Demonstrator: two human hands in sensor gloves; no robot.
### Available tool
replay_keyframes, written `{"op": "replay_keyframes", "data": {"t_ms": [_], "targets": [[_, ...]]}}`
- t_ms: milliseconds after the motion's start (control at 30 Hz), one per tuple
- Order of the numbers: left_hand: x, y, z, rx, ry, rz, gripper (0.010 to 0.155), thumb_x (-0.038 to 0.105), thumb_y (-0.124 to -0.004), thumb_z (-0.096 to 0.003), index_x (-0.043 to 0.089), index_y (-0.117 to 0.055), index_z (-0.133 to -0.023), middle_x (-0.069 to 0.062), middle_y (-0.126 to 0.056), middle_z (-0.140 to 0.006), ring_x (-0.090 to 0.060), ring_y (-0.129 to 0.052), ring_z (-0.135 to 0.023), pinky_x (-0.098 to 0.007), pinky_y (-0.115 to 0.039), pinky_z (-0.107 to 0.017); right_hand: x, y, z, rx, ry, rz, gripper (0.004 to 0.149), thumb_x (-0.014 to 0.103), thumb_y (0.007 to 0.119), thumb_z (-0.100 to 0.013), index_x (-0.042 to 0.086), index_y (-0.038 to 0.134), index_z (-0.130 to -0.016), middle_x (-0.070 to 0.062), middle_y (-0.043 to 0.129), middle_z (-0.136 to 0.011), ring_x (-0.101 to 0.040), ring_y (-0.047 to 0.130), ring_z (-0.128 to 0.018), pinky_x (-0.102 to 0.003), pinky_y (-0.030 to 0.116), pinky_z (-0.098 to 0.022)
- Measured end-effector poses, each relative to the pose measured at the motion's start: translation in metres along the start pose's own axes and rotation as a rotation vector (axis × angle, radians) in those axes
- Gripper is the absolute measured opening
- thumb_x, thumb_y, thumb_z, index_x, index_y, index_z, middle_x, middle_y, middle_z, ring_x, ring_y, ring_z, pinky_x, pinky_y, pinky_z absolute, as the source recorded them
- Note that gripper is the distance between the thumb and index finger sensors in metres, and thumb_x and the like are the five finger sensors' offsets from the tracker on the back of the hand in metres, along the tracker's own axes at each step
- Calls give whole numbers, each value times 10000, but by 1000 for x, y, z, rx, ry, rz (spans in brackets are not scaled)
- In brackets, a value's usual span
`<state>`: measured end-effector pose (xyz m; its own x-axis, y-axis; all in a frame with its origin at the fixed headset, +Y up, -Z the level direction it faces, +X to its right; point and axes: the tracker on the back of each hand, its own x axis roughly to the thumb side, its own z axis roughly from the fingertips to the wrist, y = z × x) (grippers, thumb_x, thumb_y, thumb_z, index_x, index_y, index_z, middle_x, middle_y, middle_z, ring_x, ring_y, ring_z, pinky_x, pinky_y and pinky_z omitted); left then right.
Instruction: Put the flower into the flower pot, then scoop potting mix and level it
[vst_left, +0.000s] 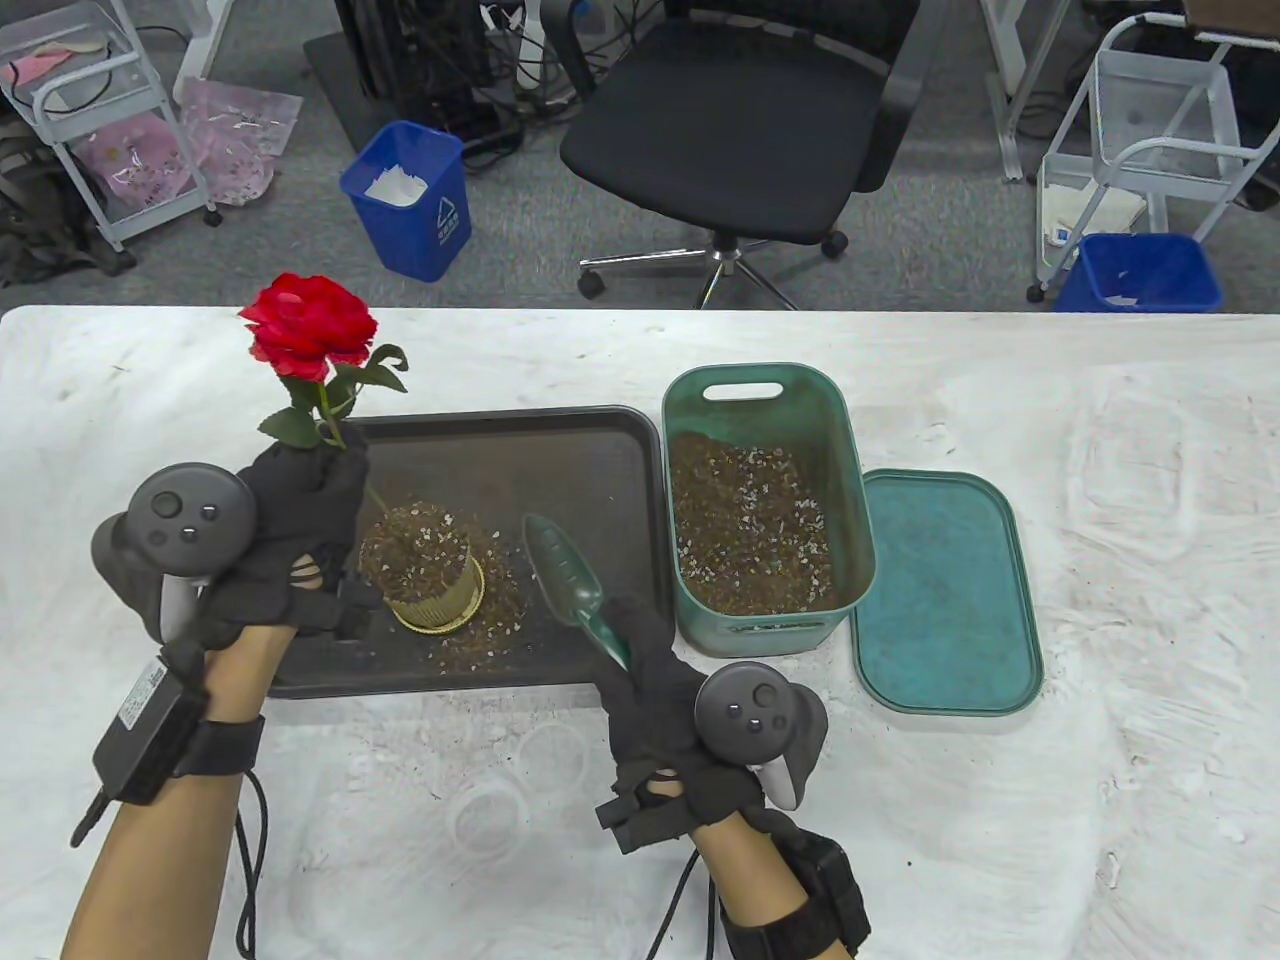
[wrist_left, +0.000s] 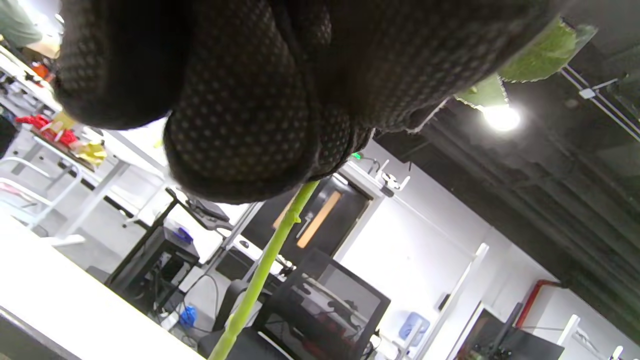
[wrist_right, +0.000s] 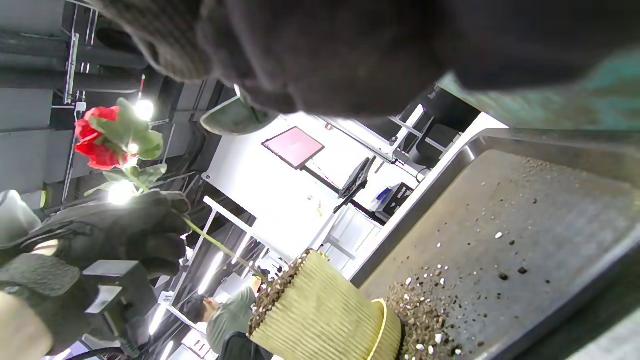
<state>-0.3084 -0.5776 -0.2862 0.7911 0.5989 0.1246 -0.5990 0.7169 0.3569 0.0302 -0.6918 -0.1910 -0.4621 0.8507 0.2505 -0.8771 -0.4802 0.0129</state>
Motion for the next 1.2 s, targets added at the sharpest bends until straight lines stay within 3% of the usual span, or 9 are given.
{"op": "replay_keyframes", "data": {"t_ms": [267,400,533,700,767,1000,1067,1167,1200], "targets": [[-6,-21,-9,-67,-5,-64,421,416,-971,-342,192,-1008,-697,-32,-1085,-569,-170,-1158,-261,-376,-975,-289,0,6,0,16,3,46,639,388,697,-441,80,519,-971,-9,930,-407,-159,959,-128,-361,888,-33],[-10,-21,-12,-78,-1,-37,423,422,-984,-327,191,-1024,-678,-26,-1109,-541,-158,-1177,-208,-366,-992,-237,3,10,-1,26,-3,80,638,386,698,-443,88,519,-977,-12,929,-407,-160,956,-123,-361,885,-29],[-12,-14,-20,-116,6,-69,421,426,-999,-311,184,-1046,-652,-29,-1131,-507,-152,-1183,-147,-357,-998,-191,27,13,-9,40,-51,175,638,379,699,-448,205,496,-1027,-17,930,-397,-152,941,-99,-352,871,-7],[-10,-15,-33,-186,35,-87,424,423,-1004,-303,167,-1054,-637,-39,-1143,-481,-148,-1186,-97,-350,-1000,-143,85,57,-37,223,-117,558,560,377,703,-437,223,638,-972,-5,937,-386,-142,951,-108,-343,883,-15],[-8,-17,-35,-199,48,-83,424,420,-1004,-301,163,-1055,-635,-42,-1143,-479,-151,-1184,-94,-350,-999,-138,100,76,-55,241,-160,641,543,379,703,-432,238,658,-954,0,939,-378,-138,953,-104,-339,886,-12],[-11,-16,-41,-208,85,-102,423,417,-1001,-304,155,-1054,-632,-49,-1140,-475,-151,-1182,-98,-353,-997,-141,121,123,-95,313,-168,944,502,398,711,-432,268,692,-916,11,943,-343,-130,958,-79,-335,893,11],[-14,-17,-43,-207,94,-87,423,416,-1001,-303,154,-1054,-631,-52,-1140,-473,-154,-1183,-97,-355,-996,-141,121,125,-99,303,-160,944,478,413,722,-429,282,711,-888,29,942,-289,-110,940,-21,-318,880,61],[-18,-20,-45,-208,108,-55,424,415,-1002,-303,150,-1055,-631,-53,-1141,-469,-157,-1185,-97,-358,-997,-140,114,127,-107,454,35,833,454,392,708,-447,285,678,-887,10,925,-268,-124,901,14,-341,846,90],[-19,-20,-45,-207,110,-53,422,414,-1003,-302,150,-1056,-627,-52,-1142,-467,-154,-1186,-94,-358,-998,-137,113,127,-109,448,25,851,451,391,710,-440,289,681,-878,15,923,-253,-120,895,31,-338,840,107]]}}
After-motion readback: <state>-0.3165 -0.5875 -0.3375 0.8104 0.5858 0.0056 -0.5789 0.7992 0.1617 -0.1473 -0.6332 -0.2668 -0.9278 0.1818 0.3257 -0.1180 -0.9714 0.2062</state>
